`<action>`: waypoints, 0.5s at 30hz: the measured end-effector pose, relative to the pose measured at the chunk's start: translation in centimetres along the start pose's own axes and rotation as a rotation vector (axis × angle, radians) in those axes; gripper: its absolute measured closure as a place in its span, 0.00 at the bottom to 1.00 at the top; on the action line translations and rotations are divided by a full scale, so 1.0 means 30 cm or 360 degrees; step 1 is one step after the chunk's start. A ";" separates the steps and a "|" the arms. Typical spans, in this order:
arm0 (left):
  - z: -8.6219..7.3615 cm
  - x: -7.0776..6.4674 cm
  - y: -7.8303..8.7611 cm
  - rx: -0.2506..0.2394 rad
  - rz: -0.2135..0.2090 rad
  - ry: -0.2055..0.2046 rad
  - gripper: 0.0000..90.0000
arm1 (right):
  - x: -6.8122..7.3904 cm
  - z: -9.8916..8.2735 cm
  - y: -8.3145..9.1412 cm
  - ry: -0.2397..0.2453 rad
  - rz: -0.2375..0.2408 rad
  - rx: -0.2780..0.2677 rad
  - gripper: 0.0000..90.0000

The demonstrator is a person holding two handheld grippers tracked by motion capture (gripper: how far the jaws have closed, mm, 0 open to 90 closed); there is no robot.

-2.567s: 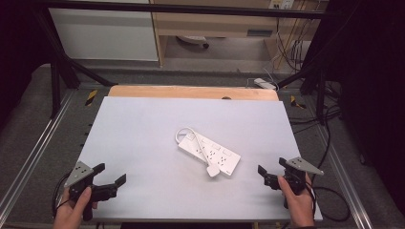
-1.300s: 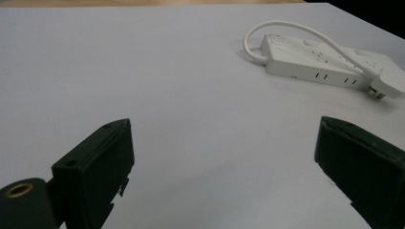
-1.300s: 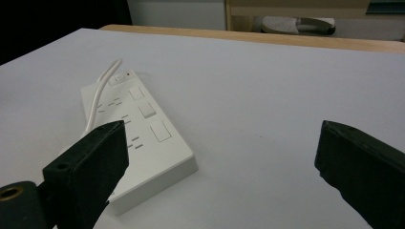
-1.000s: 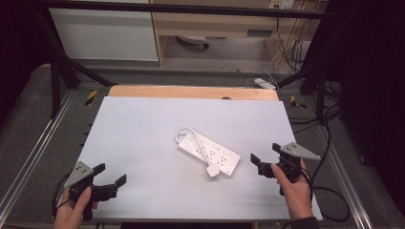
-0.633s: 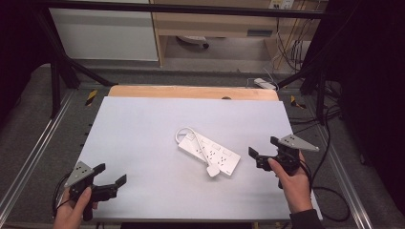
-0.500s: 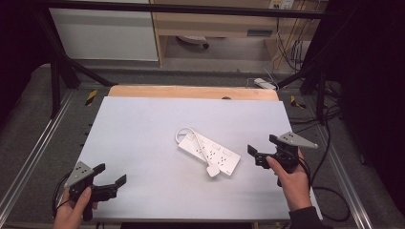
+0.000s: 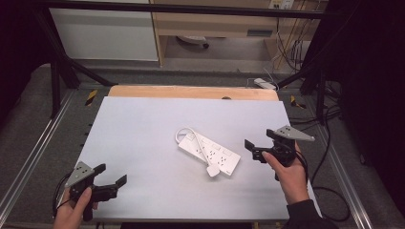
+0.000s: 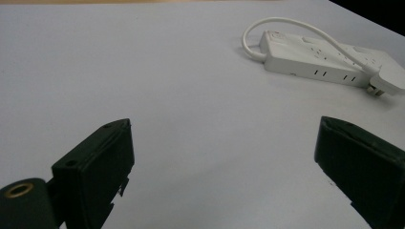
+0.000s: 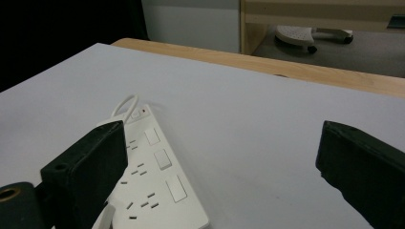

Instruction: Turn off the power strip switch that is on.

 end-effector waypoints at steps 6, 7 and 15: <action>0.000 0.001 0.001 -0.0001 -0.0002 0.0002 0.07 | 0.005 0.012 -0.014 0.0010 -0.0001 0.0001 0.10; 0.000 0.001 0.001 0.0001 -0.0003 0.0002 0.07 | 0.006 0.014 -0.017 0.0016 0.0002 -0.0001 0.12; -0.001 0.000 0.001 0.0003 -0.0003 -0.0002 0.07 | 0.024 0.032 -0.039 0.0063 0.0042 0.0002 0.28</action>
Point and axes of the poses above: each handheld gripper's, and its own axes: y roughly backward along the jaws, z roughly out of its top, x roughly to its left, the point moved 2 cm from there along -y, roughly forward along the jaws, and after that the axes turned 1 degree about -z, right-handed, at the moved point
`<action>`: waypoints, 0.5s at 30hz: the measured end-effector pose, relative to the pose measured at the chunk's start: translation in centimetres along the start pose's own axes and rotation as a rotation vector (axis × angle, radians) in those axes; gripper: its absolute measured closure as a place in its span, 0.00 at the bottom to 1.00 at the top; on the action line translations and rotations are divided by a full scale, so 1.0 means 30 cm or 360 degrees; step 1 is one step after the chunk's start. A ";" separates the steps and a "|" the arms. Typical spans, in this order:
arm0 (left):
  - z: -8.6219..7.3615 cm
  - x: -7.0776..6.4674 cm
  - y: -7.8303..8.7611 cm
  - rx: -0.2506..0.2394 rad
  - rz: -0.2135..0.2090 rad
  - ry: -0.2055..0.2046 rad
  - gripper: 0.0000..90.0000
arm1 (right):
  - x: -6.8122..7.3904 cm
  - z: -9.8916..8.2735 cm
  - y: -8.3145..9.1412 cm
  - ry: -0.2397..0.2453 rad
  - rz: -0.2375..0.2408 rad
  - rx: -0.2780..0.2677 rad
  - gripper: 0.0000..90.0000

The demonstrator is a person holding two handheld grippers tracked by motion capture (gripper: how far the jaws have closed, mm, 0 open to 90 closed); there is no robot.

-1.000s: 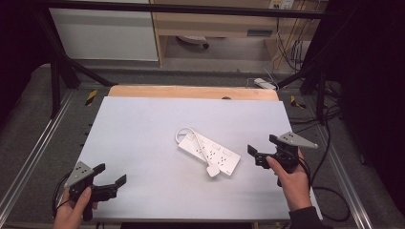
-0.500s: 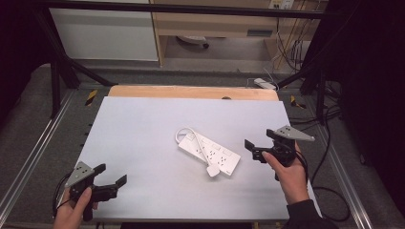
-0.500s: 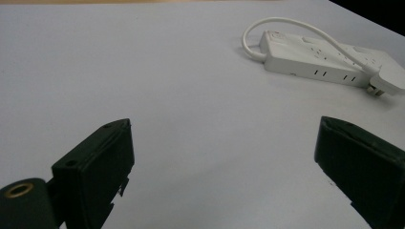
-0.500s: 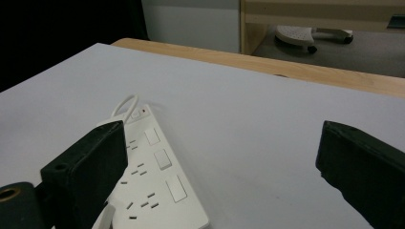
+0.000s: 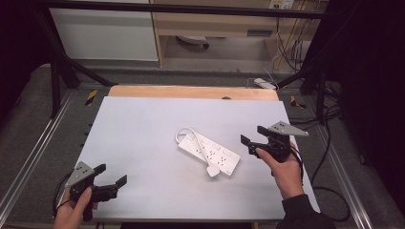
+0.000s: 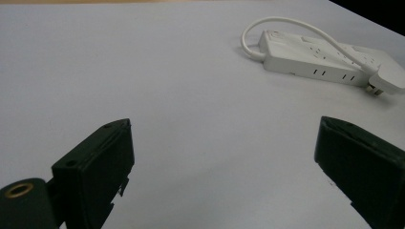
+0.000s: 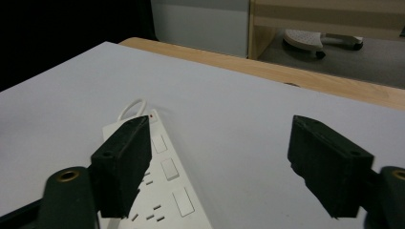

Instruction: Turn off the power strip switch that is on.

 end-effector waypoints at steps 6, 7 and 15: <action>0.000 0.000 0.000 0.0003 -0.0003 -0.0003 0.07 | 0.011 0.010 -0.021 0.0046 -0.0005 0.0001 0.46; 0.000 0.000 0.000 0.0003 -0.0003 -0.0003 0.07 | 0.011 0.010 -0.021 0.0046 -0.0005 0.0001 0.46; 0.000 0.000 0.000 0.0005 -0.0004 -0.0006 0.07 | 0.028 0.018 -0.049 0.0092 0.0022 -0.0005 0.70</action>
Point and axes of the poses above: each handheld gripper's, and its own axes: y roughly backward along the jaws, z roughly out of its top, x roughly to its left, the point moved 2 cm from there along -y, roughly forward along the jaws, and after that the axes turned 1 degree about -z, right-handed, at the moved point
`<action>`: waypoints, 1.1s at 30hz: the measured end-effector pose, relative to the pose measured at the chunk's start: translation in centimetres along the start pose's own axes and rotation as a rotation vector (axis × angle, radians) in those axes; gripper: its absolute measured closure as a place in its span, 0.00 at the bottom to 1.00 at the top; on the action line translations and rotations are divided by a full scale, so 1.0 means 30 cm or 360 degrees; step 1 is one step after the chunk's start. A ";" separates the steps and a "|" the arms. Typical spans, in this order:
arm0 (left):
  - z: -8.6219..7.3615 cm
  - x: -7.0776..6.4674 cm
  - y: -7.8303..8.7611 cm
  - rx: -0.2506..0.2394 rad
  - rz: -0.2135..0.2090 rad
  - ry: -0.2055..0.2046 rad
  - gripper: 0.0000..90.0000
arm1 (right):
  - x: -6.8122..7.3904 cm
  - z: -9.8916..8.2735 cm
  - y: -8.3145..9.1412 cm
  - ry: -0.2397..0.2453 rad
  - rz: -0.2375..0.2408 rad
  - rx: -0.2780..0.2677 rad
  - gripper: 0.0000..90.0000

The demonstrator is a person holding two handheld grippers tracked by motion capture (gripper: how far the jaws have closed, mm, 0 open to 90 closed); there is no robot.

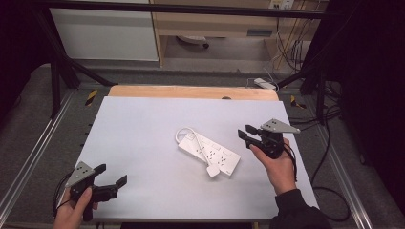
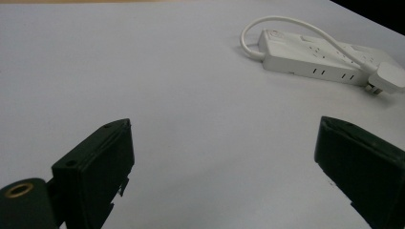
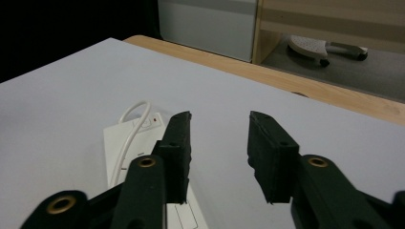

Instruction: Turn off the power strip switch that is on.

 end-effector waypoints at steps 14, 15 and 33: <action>0.000 0.000 0.000 0.0005 0.0001 -0.0004 0.07 | 0.019 0.016 -0.039 0.0033 0.0039 -0.0030 0.94; -0.001 0.000 0.000 0.0005 0.0001 -0.0004 0.07 | 0.020 0.016 -0.042 0.0031 0.0043 -0.0031 0.95; -0.001 0.000 -0.002 0.0005 -0.0009 0.0003 0.07 | 0.055 0.015 -0.103 0.0069 0.0109 0.0029 1.00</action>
Point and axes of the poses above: each handheld gripper's, and its own axes: y roughly backward along the jaws, z roughly out of its top, x roughly to its left, the point moved 2 cm from there along -y, roughly forward along the jaws, and after that the axes turned 1 degree about -z, right-handed, at the moved point
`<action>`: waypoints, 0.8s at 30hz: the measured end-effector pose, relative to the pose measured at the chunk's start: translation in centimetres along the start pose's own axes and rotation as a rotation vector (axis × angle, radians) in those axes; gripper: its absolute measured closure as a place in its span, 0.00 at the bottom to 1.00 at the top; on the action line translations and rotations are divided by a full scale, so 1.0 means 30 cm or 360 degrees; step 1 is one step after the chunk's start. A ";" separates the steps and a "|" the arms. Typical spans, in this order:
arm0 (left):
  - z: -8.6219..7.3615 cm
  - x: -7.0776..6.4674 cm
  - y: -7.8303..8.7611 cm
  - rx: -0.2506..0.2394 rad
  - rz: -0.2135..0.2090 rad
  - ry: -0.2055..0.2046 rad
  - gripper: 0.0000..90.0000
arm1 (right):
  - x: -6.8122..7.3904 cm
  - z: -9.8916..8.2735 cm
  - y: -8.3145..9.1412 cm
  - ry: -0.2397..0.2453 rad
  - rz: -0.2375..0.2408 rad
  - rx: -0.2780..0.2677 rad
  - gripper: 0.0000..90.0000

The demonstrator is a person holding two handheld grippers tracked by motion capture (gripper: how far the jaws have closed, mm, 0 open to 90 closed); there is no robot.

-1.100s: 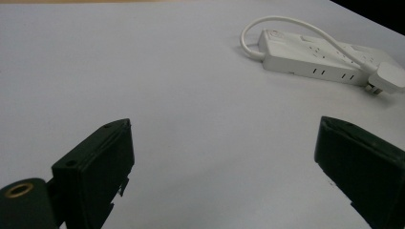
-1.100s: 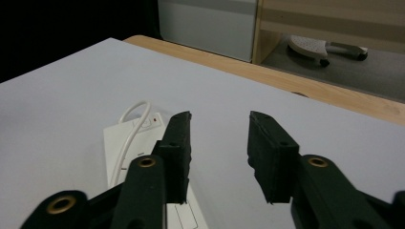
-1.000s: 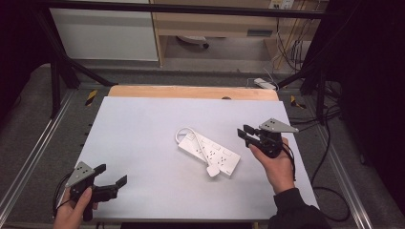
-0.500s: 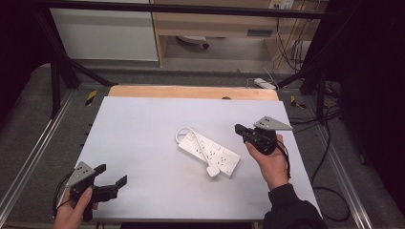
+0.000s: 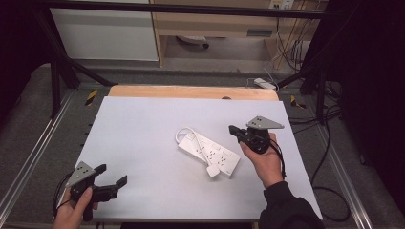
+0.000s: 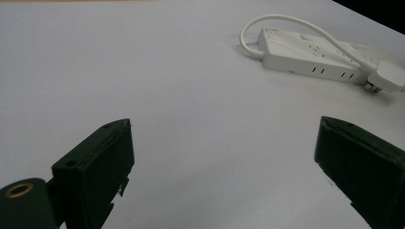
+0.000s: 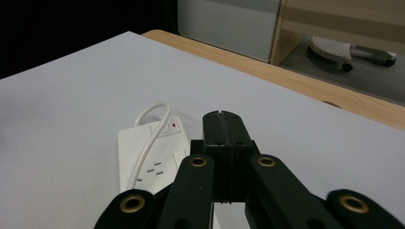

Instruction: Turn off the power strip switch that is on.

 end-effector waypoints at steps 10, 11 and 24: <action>0.000 -0.003 -0.002 0.0005 0.0004 -0.0005 0.07 | 0.024 -0.005 -0.050 -0.0006 0.0054 0.0046 1.00; -0.001 -0.003 -0.002 0.0006 0.0005 -0.0004 0.07 | 0.026 -0.006 -0.056 0.0001 0.0059 0.0050 1.00; -0.001 -0.001 -0.001 0.0001 -0.0001 0.0003 0.07 | 0.050 -0.012 -0.128 0.0034 0.0105 0.0145 1.00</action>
Point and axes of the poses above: each handheld gripper's, and its own axes: y roughly backward along the jaws, z roughly out of its top, x roughly to its left, the point moved 2 cm from there along -y, roughly forward along the jaws, and after that the axes turned 1 degree about -z, right-handed, at the moved point
